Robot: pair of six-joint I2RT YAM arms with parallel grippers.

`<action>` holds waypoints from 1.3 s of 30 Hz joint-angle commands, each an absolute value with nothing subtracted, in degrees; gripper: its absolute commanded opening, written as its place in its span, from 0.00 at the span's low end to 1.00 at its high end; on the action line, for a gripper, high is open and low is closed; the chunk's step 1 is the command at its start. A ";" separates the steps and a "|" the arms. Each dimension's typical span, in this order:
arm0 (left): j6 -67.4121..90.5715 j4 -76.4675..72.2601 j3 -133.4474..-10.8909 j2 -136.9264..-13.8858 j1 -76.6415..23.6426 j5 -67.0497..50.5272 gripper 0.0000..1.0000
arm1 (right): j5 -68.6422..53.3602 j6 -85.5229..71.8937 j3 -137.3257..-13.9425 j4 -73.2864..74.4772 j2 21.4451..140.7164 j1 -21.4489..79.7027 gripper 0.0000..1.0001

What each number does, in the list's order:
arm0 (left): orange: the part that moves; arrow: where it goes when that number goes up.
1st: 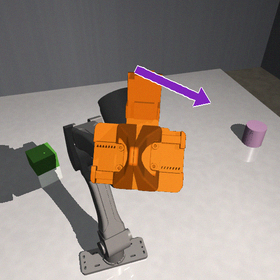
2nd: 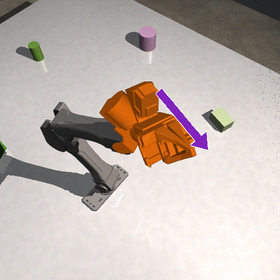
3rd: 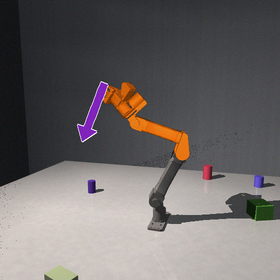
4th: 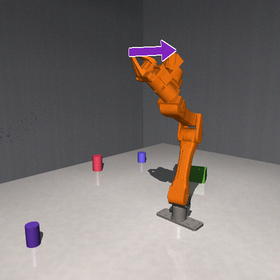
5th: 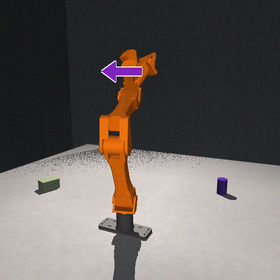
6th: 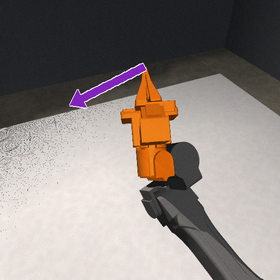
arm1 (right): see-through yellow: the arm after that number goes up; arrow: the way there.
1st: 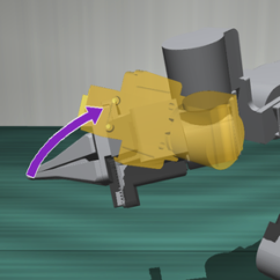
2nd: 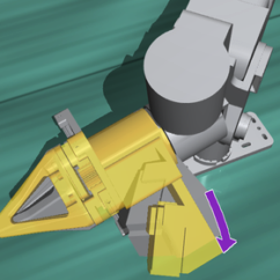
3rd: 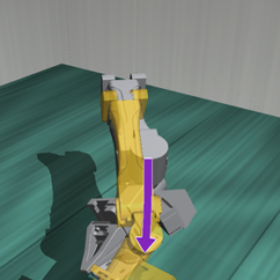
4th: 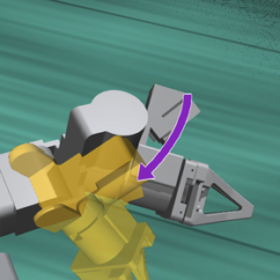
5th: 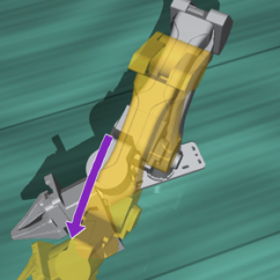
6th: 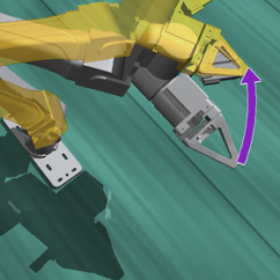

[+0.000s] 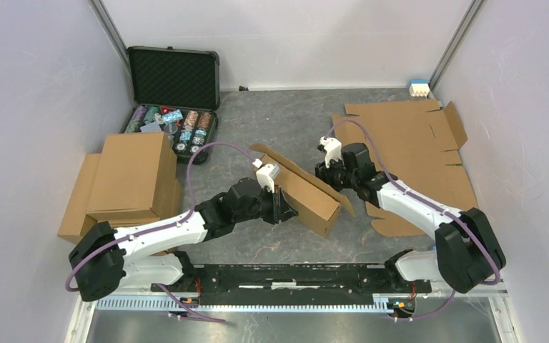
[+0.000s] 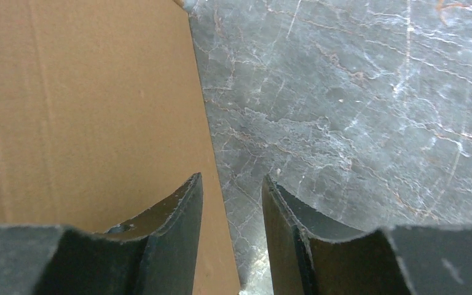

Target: Fold the paper box

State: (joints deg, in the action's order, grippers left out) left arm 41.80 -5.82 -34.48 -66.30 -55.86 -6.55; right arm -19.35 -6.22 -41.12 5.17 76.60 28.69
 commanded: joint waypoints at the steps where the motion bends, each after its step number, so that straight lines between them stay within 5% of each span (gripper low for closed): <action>1: 42.73 -6.45 -34.68 -64.91 -56.07 -4.22 0.22 | -21.90 -8.83 -44.47 5.87 71.77 25.84 0.46; 9: 42.11 -6.47 -34.75 -65.94 -55.99 -4.14 0.21 | -37.09 -15.88 -41.60 0.63 64.27 17.49 0.49; 16: 41.77 -6.50 -35.10 -66.45 -56.06 -4.39 0.21 | -46.31 -24.80 -38.89 -11.07 60.73 15.71 0.65; 25: 41.09 -4.48 -36.11 -67.63 -56.06 -3.43 0.21 | -54.23 -31.82 -37.11 -17.30 60.08 15.54 0.70; 39: 41.31 -5.14 -37.07 -69.32 -56.07 -3.45 0.21 | -43.79 -12.39 -42.39 9.65 55.43 19.63 0.77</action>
